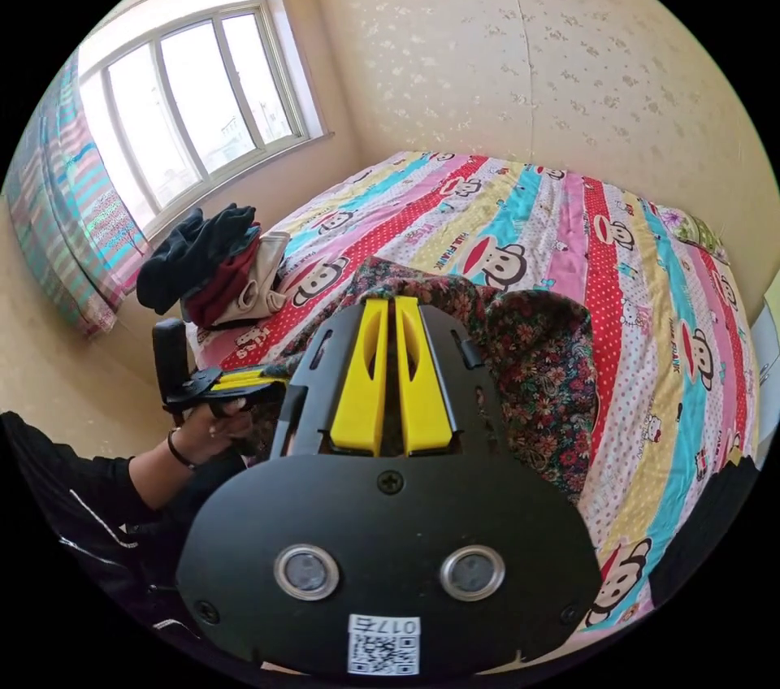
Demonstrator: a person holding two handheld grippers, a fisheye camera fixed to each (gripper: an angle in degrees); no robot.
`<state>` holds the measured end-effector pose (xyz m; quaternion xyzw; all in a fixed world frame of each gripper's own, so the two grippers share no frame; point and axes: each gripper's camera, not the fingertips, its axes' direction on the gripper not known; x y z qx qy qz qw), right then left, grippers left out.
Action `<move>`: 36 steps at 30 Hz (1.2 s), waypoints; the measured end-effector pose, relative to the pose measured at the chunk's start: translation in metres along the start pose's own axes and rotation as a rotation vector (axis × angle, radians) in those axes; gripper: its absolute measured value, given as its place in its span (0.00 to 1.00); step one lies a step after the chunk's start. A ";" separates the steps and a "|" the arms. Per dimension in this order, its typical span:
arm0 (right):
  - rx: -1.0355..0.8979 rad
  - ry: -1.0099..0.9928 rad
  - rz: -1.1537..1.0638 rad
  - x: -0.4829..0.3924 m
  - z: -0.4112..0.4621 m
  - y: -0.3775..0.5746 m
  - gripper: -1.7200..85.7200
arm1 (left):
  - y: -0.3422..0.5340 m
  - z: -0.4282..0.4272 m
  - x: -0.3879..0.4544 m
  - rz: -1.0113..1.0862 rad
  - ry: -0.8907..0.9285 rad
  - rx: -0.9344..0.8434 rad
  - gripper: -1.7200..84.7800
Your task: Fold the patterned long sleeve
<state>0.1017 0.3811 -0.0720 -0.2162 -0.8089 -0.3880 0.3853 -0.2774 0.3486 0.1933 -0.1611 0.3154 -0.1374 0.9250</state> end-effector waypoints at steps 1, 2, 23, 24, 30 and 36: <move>0.020 -0.054 0.001 0.010 -0.011 0.008 0.04 | -0.008 -0.004 0.006 -0.020 0.045 0.027 0.03; 0.035 -0.109 0.001 0.020 -0.020 0.017 0.05 | -0.011 -0.006 0.010 -0.022 0.066 0.037 0.03; 0.236 0.285 0.048 -0.041 -0.027 0.172 0.19 | -0.040 0.016 0.105 0.060 0.195 0.060 0.06; 0.243 0.297 0.049 -0.044 -0.027 0.167 0.19 | -0.040 0.016 0.108 0.066 0.191 0.058 0.06; 0.159 0.451 0.133 -0.046 -0.012 0.117 0.13 | -0.039 0.015 0.113 0.072 0.164 0.060 0.06; 0.224 0.266 0.232 -0.007 -0.080 0.047 0.06 | -0.042 -0.004 0.094 0.016 0.210 0.107 0.06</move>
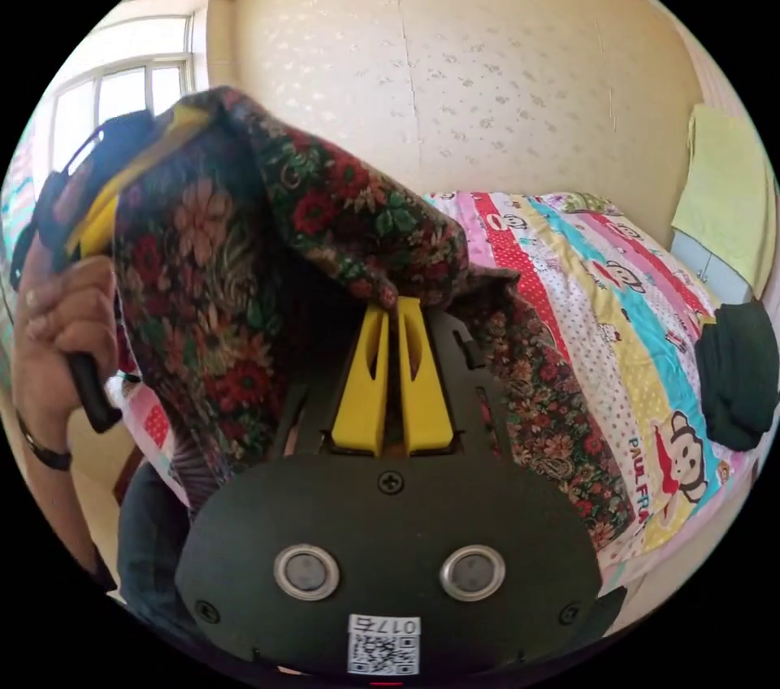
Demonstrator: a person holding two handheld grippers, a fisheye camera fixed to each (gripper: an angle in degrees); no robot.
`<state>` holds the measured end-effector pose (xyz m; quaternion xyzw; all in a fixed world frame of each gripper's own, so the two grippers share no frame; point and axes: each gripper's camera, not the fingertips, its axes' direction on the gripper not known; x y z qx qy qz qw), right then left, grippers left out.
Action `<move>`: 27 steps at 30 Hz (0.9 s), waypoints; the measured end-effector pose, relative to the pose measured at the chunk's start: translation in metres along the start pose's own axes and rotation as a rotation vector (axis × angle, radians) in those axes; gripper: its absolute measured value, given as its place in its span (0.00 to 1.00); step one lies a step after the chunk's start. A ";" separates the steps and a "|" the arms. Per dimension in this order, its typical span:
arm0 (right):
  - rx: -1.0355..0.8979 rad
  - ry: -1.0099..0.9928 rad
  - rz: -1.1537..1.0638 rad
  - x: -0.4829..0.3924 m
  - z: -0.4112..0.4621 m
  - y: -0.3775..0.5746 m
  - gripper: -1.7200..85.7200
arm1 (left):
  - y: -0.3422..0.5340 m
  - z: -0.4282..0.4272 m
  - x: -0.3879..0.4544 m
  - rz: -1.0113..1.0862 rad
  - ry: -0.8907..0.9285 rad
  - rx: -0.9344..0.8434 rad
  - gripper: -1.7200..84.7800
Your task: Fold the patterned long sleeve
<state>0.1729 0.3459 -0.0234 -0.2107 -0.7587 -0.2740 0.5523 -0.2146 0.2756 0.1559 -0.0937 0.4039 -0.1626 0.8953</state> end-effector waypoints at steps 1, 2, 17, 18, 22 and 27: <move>-0.038 -0.106 0.025 0.008 -0.002 -0.022 0.06 | -0.004 -0.005 -0.002 -0.006 0.023 0.013 0.06; -0.102 -0.239 0.053 0.015 0.002 -0.044 0.06 | -0.006 -0.007 -0.002 -0.006 0.032 0.020 0.06; 0.047 -1.044 0.445 0.138 0.001 -0.112 0.06 | -0.054 0.002 0.024 0.084 0.139 -0.056 0.07; 0.050 -1.025 0.452 0.147 -0.001 -0.101 0.06 | -0.043 0.020 0.025 0.087 0.138 -0.121 0.07; -0.066 -0.692 0.492 0.202 -0.028 -0.024 0.06 | 0.030 0.088 0.022 0.037 0.218 -0.328 0.08; -0.301 -0.261 0.416 0.230 -0.059 0.025 0.07 | 0.147 0.129 0.001 -0.156 0.281 -0.415 0.14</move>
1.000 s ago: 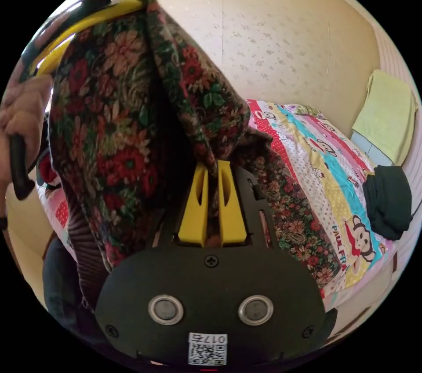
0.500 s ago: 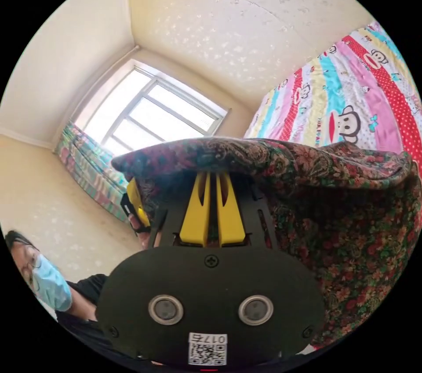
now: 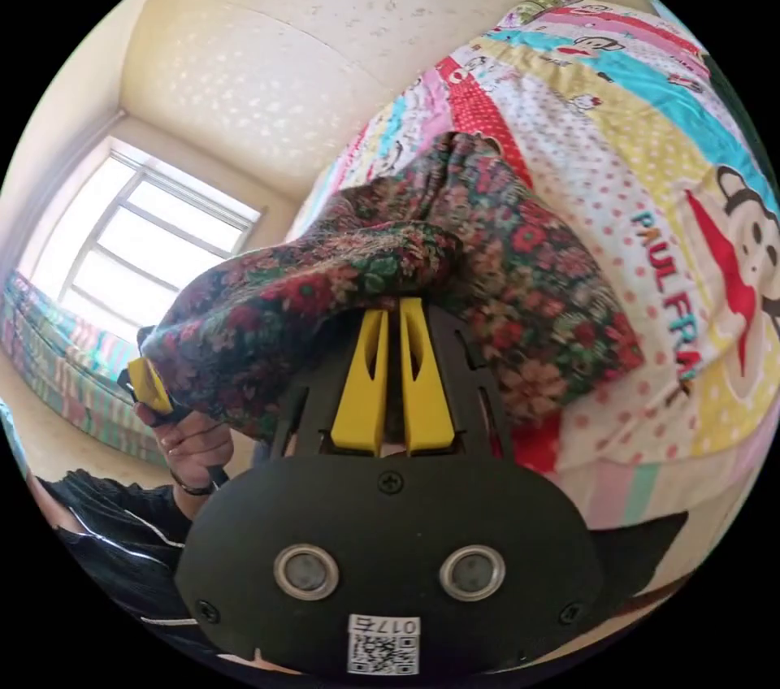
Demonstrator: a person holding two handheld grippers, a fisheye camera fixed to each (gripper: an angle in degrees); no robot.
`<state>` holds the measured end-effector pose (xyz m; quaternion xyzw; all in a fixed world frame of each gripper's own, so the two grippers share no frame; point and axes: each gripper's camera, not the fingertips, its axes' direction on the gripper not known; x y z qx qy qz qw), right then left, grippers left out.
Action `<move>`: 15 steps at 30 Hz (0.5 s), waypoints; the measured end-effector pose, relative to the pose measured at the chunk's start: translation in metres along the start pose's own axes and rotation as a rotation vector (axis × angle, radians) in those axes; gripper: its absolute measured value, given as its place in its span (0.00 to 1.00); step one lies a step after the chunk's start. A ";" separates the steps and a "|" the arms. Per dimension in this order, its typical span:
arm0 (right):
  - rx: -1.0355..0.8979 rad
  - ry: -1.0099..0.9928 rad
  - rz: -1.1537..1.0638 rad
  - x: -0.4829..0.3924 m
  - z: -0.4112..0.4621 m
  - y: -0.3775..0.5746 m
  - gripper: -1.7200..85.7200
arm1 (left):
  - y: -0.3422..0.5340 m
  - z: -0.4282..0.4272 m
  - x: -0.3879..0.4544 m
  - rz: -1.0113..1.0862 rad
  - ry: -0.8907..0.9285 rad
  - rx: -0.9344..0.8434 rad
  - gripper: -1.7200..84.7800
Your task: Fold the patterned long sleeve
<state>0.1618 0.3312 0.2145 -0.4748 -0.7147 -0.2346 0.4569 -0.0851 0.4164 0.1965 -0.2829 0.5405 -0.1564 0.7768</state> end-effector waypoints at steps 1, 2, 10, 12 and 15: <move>-0.005 0.057 -0.006 0.003 -0.011 0.003 0.07 | 0.016 0.005 -0.006 -0.031 0.021 0.019 0.15; -0.003 0.099 0.000 0.007 -0.022 0.002 0.07 | 0.023 0.005 -0.007 -0.041 0.027 0.033 0.16; 0.221 0.014 -0.076 -0.023 -0.099 -0.068 0.11 | 0.041 -0.078 0.043 0.152 0.015 0.071 0.17; 0.176 -0.046 -0.140 -0.041 -0.089 -0.102 0.11 | 0.034 -0.095 0.058 0.212 0.048 0.045 0.17; 0.114 -0.114 -0.206 -0.069 -0.055 -0.160 0.11 | 0.018 -0.129 0.058 0.244 -0.229 0.095 0.17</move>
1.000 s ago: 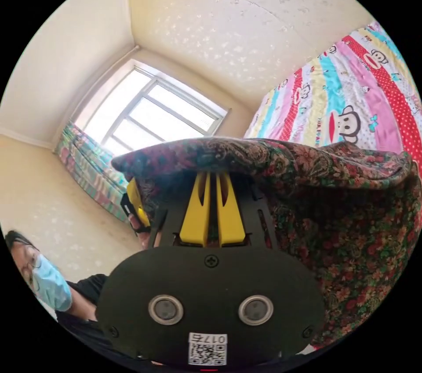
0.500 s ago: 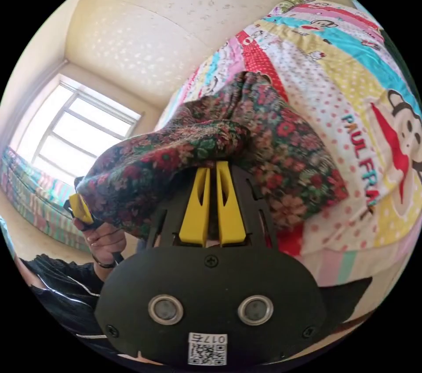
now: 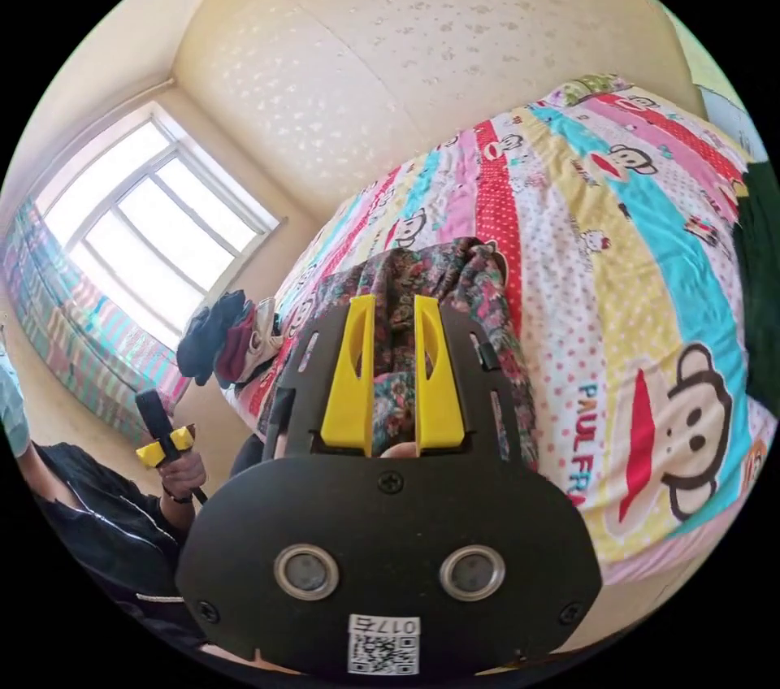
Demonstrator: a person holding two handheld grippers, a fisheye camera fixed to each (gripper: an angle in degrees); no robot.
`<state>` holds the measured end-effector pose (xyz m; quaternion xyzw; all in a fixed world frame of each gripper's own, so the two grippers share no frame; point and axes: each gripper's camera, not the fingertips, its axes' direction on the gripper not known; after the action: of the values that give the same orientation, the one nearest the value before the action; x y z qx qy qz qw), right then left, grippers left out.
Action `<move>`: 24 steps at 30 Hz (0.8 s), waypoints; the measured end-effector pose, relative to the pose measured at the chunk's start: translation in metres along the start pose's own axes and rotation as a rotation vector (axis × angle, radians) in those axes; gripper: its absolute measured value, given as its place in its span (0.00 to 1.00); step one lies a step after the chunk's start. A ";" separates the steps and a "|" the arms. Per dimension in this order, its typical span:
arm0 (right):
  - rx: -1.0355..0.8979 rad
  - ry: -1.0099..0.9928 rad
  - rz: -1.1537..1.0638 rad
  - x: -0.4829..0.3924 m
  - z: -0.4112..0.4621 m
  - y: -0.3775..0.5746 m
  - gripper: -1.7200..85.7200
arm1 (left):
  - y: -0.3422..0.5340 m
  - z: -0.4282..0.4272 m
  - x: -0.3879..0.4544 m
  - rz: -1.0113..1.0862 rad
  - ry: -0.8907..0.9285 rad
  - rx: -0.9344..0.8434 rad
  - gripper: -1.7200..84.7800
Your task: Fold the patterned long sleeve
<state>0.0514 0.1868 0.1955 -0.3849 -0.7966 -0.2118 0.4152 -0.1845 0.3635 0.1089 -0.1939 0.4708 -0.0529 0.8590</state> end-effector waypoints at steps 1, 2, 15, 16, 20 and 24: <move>-0.034 -0.044 0.002 0.002 0.022 -0.021 0.11 | -0.005 -0.008 -0.016 -0.005 -0.194 0.012 0.16; -0.059 -0.096 0.026 0.008 0.045 -0.039 0.11 | -0.007 -0.010 -0.027 -0.015 -0.293 0.009 0.16; -0.127 -0.056 0.387 0.100 0.152 -0.065 0.12 | 0.035 -0.012 -0.220 -0.361 -0.446 -0.074 0.06; -0.098 -0.096 0.402 0.106 0.150 -0.063 0.13 | 0.035 -0.016 -0.223 -0.363 -0.426 -0.068 0.05; -0.061 -0.157 0.449 0.115 0.146 -0.070 0.12 | 0.034 -0.029 -0.242 -0.398 -0.323 -0.054 0.04; -0.105 -0.116 0.388 0.102 0.154 -0.087 0.13 | 0.031 -0.043 -0.255 -0.425 -0.251 -0.046 0.02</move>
<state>-0.1310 0.2793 0.1909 -0.5637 -0.7180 -0.1468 0.3809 -0.3635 0.4493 0.2777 -0.3131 0.3101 -0.1971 0.8758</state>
